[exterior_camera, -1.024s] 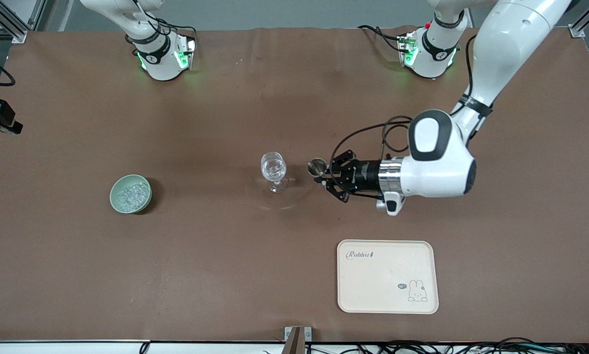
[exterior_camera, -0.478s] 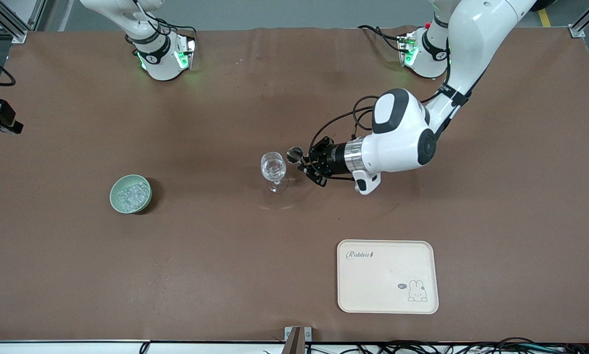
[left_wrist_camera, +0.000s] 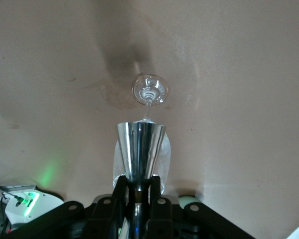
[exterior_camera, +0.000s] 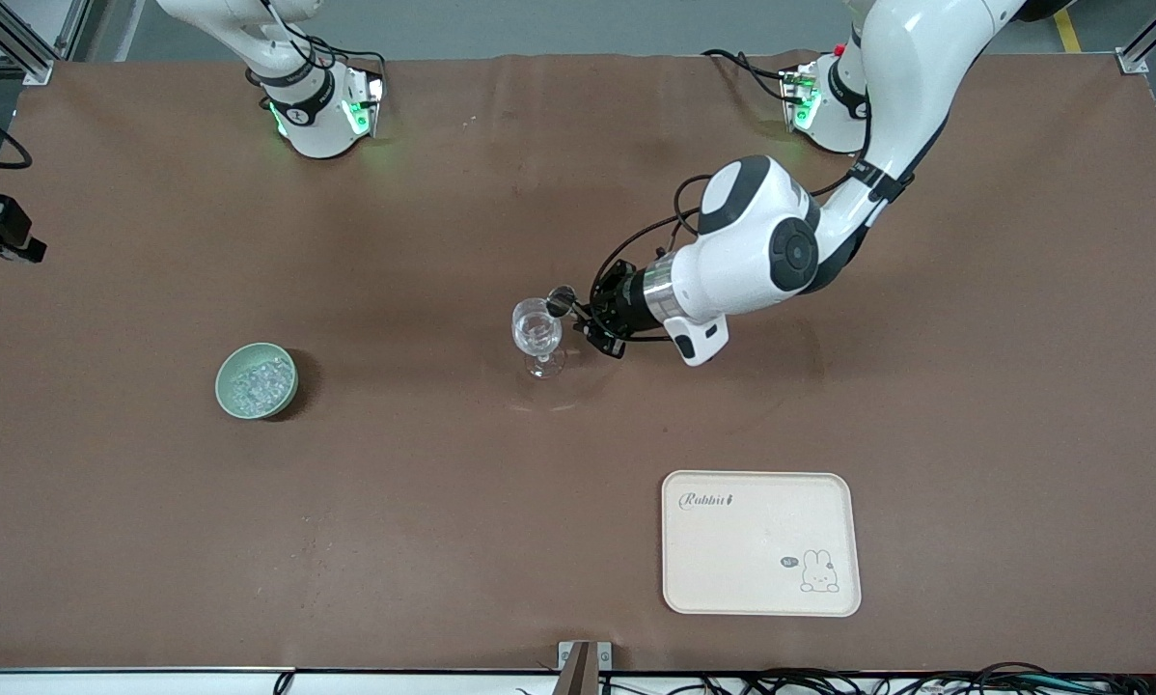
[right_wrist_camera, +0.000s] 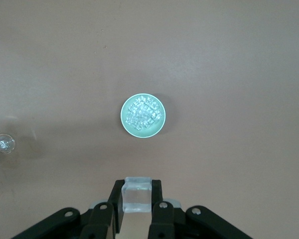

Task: Pour wine and add ice with both arms
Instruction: 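Tilt the jigger with the left gripper to pour into the glass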

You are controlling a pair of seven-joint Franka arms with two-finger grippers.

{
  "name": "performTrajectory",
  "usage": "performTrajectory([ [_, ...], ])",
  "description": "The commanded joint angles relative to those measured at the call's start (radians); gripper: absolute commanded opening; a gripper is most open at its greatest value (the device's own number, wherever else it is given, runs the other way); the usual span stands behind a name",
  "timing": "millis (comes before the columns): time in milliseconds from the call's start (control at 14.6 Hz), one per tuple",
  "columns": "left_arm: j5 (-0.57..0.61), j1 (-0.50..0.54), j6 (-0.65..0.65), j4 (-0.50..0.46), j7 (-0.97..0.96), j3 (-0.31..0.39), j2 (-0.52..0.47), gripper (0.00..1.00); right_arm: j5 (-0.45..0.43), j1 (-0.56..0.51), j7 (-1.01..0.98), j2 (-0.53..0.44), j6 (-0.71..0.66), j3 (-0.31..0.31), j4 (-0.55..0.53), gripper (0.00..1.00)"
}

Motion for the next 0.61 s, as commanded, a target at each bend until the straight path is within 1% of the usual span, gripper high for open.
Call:
performTrajectory([
  [0, 0.078, -0.018, 0.005, 0.026, -0.072, 0.01, 0.014, 0.0, 0.005, -0.003, 0.012, 0.002, -0.011, 0.005, 0.013, 0.03],
  [137, 0.13, -0.041, 0.005, 0.028, -0.118, 0.01, 0.016, 0.0, 0.005, -0.003, 0.012, 0.004, -0.011, 0.005, 0.015, 0.04],
  [546, 0.224, -0.053, 0.005, 0.038, -0.196, 0.01, 0.025, 0.0, 0.007, -0.003, 0.012, 0.004, -0.009, 0.005, 0.013, 0.04],
])
